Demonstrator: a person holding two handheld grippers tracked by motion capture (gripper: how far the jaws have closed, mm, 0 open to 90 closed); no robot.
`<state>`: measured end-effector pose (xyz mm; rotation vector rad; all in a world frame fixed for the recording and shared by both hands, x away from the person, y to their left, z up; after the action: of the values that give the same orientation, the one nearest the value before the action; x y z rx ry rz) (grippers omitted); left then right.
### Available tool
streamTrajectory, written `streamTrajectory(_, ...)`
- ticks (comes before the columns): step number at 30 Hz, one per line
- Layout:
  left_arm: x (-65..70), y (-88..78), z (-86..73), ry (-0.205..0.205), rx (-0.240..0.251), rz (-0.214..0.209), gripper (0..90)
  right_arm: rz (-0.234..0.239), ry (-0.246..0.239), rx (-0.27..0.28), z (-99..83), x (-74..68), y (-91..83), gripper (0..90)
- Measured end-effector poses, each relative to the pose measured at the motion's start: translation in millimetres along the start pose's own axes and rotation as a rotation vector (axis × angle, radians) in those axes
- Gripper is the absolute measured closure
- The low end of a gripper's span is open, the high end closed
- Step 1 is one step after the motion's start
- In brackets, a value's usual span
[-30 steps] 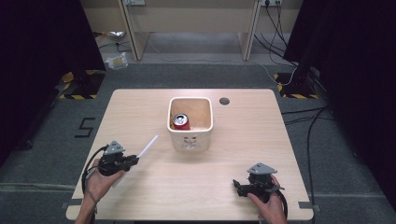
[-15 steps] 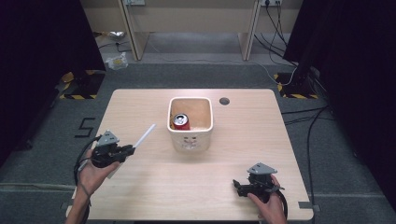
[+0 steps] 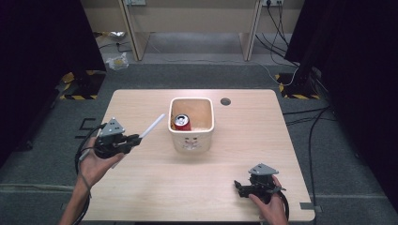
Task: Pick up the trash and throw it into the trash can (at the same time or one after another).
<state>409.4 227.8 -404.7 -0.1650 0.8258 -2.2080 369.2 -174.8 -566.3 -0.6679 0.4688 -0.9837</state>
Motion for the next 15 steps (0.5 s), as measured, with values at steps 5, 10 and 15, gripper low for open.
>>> streamTrajectory(5,10.9,9.5,20.9,0.043,-0.003,-0.023,79.1,0.0,0.0,0.0,0.0,0.0,0.0,9.5)
streamTrajectory(10,14.7,16.2,29.1,0.056,-0.009,-0.033,79.1,0.0,0.0,0.0,0.0,-0.1,0.0,9.4)
streamTrajectory(15,20.3,25.7,38.3,0.071,-0.017,-0.051,79.1,0.001,0.001,0.0,0.0,-0.1,0.0,9.4)
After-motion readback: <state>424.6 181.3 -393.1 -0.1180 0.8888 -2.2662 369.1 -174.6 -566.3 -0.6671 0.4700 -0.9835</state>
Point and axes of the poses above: each handheld gripper's, and its own axes: y roughly forward along the jaws, z roughly out of its top, x roughly to its right, the point moved 7 cm from there along y, roughly forward along the jaws, and after that the axes turned 6 degrees about y, right-handed, at the moved point
